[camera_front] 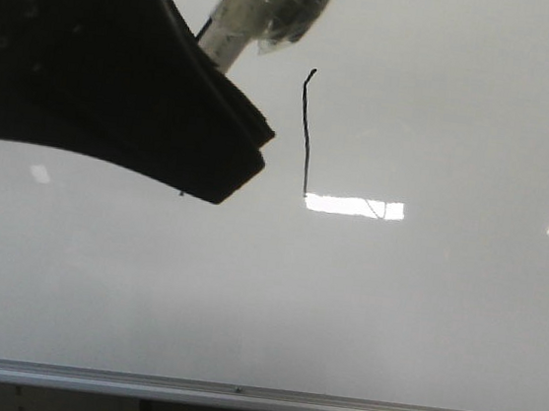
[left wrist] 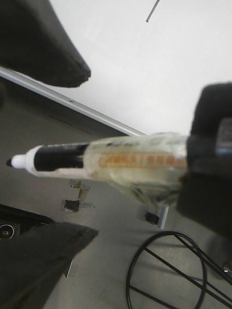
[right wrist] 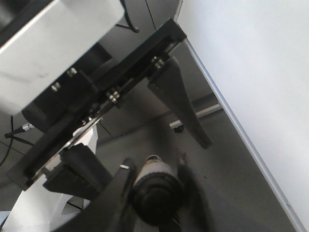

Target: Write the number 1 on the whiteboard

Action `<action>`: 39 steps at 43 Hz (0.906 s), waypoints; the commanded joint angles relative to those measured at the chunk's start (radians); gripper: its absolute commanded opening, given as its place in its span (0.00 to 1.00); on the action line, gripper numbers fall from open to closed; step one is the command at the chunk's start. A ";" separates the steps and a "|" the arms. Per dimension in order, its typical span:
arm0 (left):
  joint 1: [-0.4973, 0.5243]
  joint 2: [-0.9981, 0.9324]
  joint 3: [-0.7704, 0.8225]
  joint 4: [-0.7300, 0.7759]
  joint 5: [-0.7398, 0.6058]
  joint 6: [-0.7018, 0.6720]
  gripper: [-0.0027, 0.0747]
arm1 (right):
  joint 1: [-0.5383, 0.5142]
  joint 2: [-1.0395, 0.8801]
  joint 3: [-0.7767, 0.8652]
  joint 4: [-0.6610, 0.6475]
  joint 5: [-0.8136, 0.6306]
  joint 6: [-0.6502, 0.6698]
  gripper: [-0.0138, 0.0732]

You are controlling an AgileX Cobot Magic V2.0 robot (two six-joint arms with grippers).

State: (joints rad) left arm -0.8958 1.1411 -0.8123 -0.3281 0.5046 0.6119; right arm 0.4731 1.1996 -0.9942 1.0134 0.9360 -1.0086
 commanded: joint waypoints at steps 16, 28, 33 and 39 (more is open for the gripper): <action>-0.009 -0.018 -0.035 -0.020 -0.076 0.000 0.02 | -0.007 -0.017 -0.036 0.054 0.022 -0.008 0.09; -0.005 -0.018 -0.035 -0.020 -0.066 0.000 0.01 | -0.007 -0.027 -0.036 0.066 -0.022 -0.007 0.26; 0.023 -0.008 -0.035 -0.020 -0.036 0.000 0.01 | -0.010 -0.050 -0.036 0.066 -0.096 -0.007 0.50; 0.107 0.017 -0.035 -0.017 -0.007 0.000 0.01 | -0.047 -0.114 -0.036 0.066 -0.183 0.020 0.58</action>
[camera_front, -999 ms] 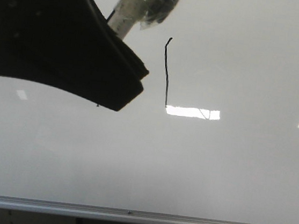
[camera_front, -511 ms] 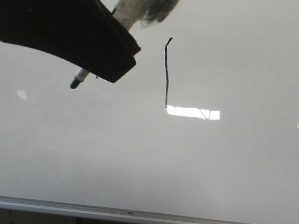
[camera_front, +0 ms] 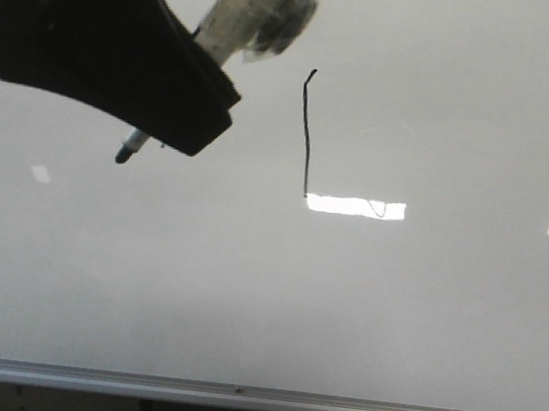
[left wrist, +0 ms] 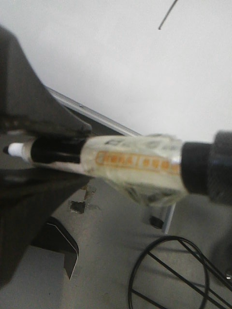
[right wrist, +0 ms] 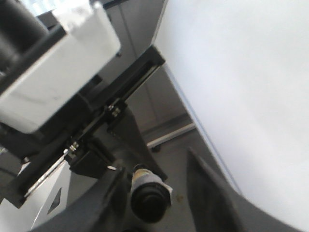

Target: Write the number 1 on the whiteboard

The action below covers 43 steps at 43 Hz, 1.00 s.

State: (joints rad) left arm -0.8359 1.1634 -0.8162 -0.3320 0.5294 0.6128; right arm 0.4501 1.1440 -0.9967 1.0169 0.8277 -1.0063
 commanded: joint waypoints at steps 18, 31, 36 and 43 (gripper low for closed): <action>0.547 -0.004 -0.023 -0.013 0.007 -0.060 0.01 | -0.245 -0.292 0.181 0.062 -0.195 0.055 0.18; 0.952 0.019 0.032 -0.013 -0.030 -0.152 0.01 | -0.253 -0.407 0.312 0.062 -0.226 0.055 0.09; 1.026 0.080 0.032 -0.013 -0.072 -0.152 0.01 | -0.253 -0.409 0.312 0.062 -0.219 0.055 0.09; 1.023 0.216 0.019 -0.012 -0.147 -0.150 0.01 | -0.253 -0.409 0.312 0.062 -0.217 0.055 0.09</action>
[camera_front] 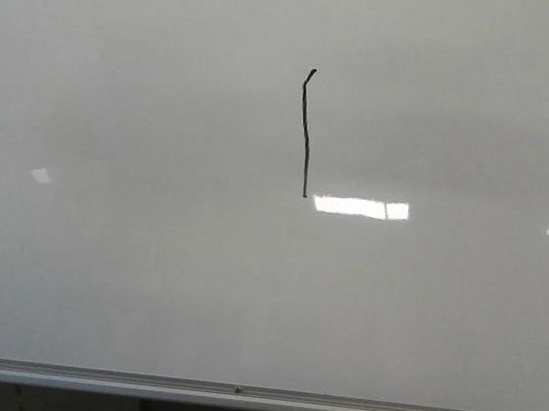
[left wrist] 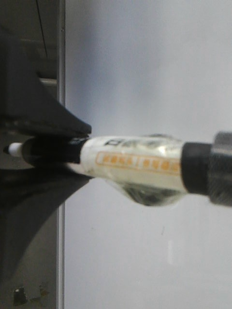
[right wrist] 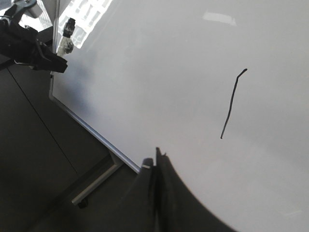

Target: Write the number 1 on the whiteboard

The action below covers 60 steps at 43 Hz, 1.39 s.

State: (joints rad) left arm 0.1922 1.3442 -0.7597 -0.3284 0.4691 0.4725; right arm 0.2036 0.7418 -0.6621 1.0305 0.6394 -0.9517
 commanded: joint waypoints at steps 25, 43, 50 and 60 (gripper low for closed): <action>-0.037 0.304 -0.174 0.001 -0.186 -0.002 0.14 | -0.006 -0.007 -0.023 0.049 -0.030 0.001 0.09; -0.037 0.311 -0.174 0.001 -0.214 -0.002 0.62 | -0.006 -0.007 -0.023 0.049 -0.036 0.001 0.09; -0.037 0.300 -0.174 0.019 -0.168 -0.002 0.79 | -0.006 -0.007 -0.023 0.049 -0.039 0.001 0.09; -0.032 0.144 -0.174 0.093 -0.036 -0.002 0.80 | -0.006 -0.007 -0.023 0.050 -0.174 0.055 0.09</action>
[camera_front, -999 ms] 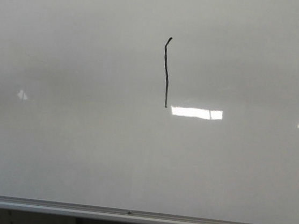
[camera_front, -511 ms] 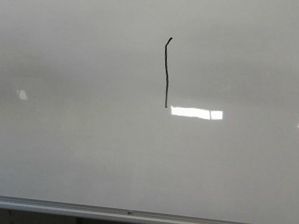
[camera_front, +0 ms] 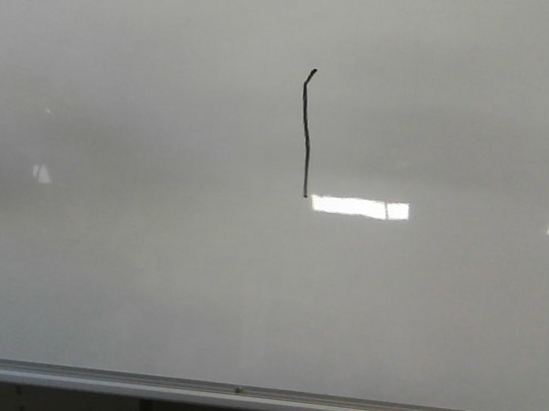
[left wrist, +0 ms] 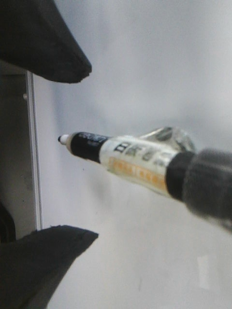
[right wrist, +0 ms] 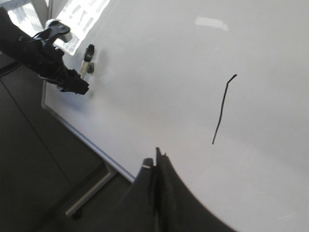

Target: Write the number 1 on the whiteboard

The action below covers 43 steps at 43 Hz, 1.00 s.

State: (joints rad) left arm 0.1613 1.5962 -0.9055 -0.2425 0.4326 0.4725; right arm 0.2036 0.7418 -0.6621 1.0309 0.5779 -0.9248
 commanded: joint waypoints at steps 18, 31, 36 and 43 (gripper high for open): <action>-0.001 -0.591 0.095 -0.081 0.023 -0.010 0.42 | -0.006 -0.025 0.016 0.063 -0.485 0.053 0.09; -0.093 -0.862 0.233 -0.108 -0.012 0.002 0.01 | -0.006 -0.264 0.201 0.080 -0.555 0.053 0.09; -0.156 -0.960 0.293 -0.108 -0.011 0.002 0.01 | -0.006 -0.377 0.257 0.080 -0.554 0.053 0.09; -0.226 -1.106 0.393 -0.108 -0.040 0.002 0.01 | -0.006 -0.490 0.309 0.080 -0.544 0.053 0.09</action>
State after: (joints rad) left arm -0.0330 0.5549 -0.5267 -0.3283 0.4869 0.4743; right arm 0.2036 0.2813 -0.3471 1.1010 0.0645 -0.8731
